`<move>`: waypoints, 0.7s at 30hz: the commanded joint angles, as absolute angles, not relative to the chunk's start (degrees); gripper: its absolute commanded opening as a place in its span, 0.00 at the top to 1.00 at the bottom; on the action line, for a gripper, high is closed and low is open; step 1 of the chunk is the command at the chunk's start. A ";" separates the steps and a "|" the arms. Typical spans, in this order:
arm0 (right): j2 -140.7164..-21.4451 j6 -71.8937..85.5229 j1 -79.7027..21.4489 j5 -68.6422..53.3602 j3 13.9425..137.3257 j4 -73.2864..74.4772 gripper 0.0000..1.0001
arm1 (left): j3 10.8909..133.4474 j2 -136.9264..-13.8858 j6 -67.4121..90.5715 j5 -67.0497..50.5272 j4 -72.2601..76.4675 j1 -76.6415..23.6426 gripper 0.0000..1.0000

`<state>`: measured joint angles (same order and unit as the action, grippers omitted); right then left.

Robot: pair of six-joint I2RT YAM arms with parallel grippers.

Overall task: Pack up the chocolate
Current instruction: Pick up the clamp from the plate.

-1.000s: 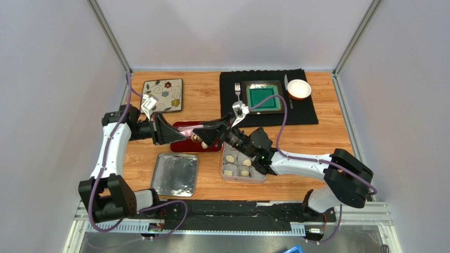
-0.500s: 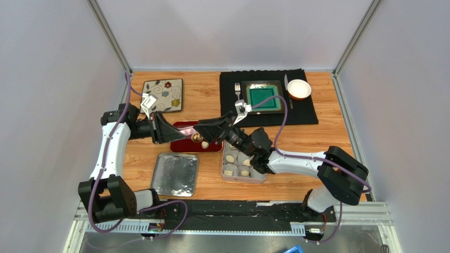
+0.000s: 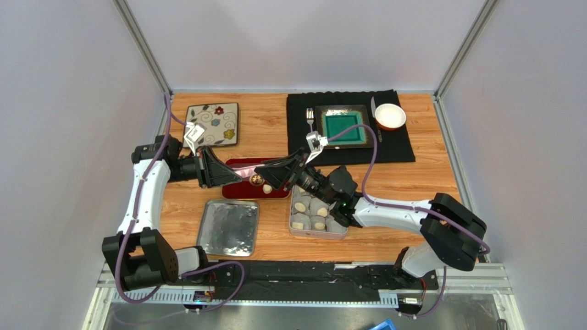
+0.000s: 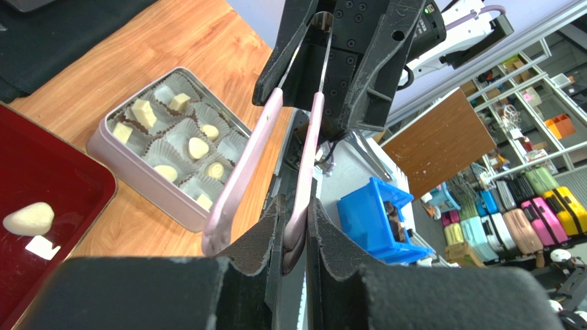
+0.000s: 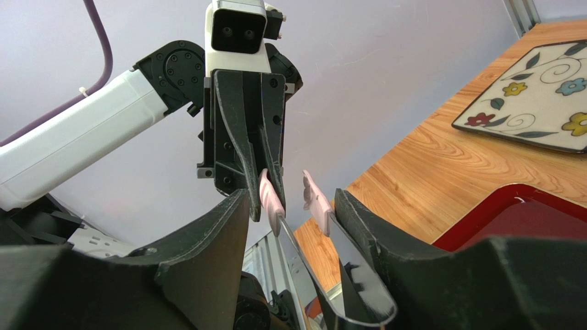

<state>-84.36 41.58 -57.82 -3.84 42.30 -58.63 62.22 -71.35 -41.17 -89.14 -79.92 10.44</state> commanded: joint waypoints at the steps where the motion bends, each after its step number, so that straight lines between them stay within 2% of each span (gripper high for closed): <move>1: -79.72 39.90 -58.27 -4.04 42.63 -62.14 1.00 | 63.28 -71.72 -41.92 -101.25 -82.62 12.22 0.87; 4: -79.80 40.08 -58.36 -4.57 43.15 -61.70 1.00 | 63.11 -71.54 -41.84 -101.16 -82.62 12.22 0.87; 5: -79.98 39.99 -58.27 -5.88 43.50 -61.61 0.97 | 63.19 -71.54 -41.92 -101.16 -82.62 12.22 0.87; 6: -80.07 39.90 -58.27 -6.32 43.77 -61.00 0.89 | 63.28 -71.46 -41.92 -101.16 -82.62 12.30 0.87; 7: -80.07 40.16 -58.27 -6.76 44.99 -58.82 0.76 | 63.28 -71.37 -41.92 -101.16 -82.62 12.30 0.86; 9: -79.98 39.90 -58.36 -7.91 46.22 -55.22 0.64 | 63.37 -71.37 -41.84 -101.16 -82.62 12.22 0.87; 10: -79.89 39.90 -58.36 -8.00 46.93 -54.50 0.54 | 63.37 -71.28 -41.84 -101.16 -82.53 12.30 0.87; 12: -79.72 39.90 -58.36 -8.00 46.67 -54.84 0.45 | 63.46 -71.28 -41.75 -101.16 -82.53 12.30 0.87; 14: -79.45 40.25 -58.36 -7.30 45.36 -56.42 0.30 | 63.46 -71.19 -41.75 -101.16 -82.44 12.30 0.87; 15: -79.37 40.25 -58.36 -7.12 44.92 -57.64 0.27 | 63.46 -71.19 -41.84 -101.16 -82.53 12.30 0.87; 18: -79.45 40.60 -58.36 -6.94 44.47 -57.92 0.28 | 63.54 -71.10 -41.84 -101.16 -82.53 12.30 0.87; 20: -79.80 40.87 -58.36 -7.29 44.39 -58.36 0.47 | 63.55 -71.19 -41.75 -101.16 -82.53 12.39 0.87; 21: -80.07 41.30 -58.27 -7.29 44.30 -59.40 0.63 | 63.46 -71.19 -41.84 -101.16 -82.53 12.39 0.87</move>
<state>-82.67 40.75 -57.65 -5.76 43.81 -52.51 62.22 -71.33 -41.17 -88.44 -79.88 11.03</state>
